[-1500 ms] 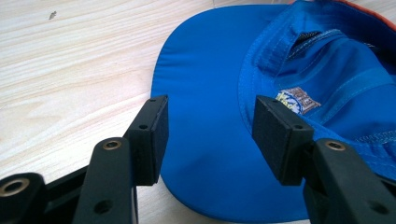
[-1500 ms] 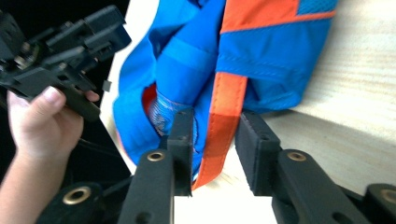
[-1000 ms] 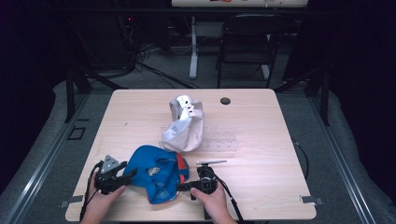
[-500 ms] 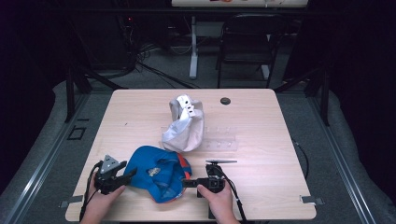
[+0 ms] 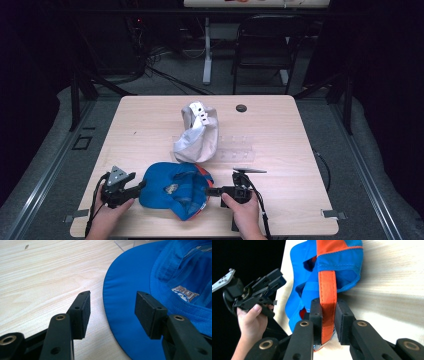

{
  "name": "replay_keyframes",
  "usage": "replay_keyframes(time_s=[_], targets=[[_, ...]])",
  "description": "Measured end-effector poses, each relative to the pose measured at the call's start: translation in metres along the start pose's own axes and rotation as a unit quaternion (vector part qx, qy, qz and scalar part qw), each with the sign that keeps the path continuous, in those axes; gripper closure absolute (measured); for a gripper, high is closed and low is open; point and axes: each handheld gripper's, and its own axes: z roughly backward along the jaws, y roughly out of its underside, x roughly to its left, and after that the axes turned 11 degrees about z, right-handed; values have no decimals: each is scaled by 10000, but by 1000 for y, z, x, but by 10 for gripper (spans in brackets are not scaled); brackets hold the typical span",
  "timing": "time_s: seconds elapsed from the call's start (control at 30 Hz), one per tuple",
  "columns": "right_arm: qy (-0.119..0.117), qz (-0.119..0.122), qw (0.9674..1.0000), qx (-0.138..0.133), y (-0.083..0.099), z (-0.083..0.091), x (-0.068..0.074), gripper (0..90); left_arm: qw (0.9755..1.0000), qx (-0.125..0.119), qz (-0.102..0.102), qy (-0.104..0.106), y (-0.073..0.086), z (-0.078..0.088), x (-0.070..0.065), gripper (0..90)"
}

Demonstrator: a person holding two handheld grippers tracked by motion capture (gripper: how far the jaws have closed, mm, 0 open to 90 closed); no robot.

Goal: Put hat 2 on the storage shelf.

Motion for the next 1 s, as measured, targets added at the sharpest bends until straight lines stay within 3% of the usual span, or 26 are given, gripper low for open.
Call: replay_keyframes(time_s=[0.1, 0.13, 0.33, 0.6, 0.77, 0.8, 0.83, 1.0], targets=[[-74, 58, 9999, -83, 1, 6, 2, 782, 10000, 1, -1, -1, 0, 0, 0, 472], [-8, 107, 9999, 87, 0, 11, 3, 783, 10000, 0, 1, 0, 0, 0, 0, 472], [-18, 379, 9993, -53, -4, 27, 3, 783, 10000, 7, 13, 9, 0, 0, 0, 472], [-76, 690, 9976, 35, -21, 52, 11, 781, 10000, 19, 10, 5, 0, 0, 0, 472], [-83, 773, 9969, 103, -28, 58, 18, 780, 10000, 23, 0, 9, 0, 0, 0, 472], [-54, 679, 9977, 44, -30, 59, 21, 780, 10000, 18, -16, 14, 0, 0, 0, 472], [-164, 732, 9971, 89, -32, 62, 20, 781, 10000, 19, -18, 16, 0, 0, -1, 472], [-543, 518, 9972, 17, -43, 71, 27, 784, 10000, 27, -22, 16, 0, -1, -1, 472]])
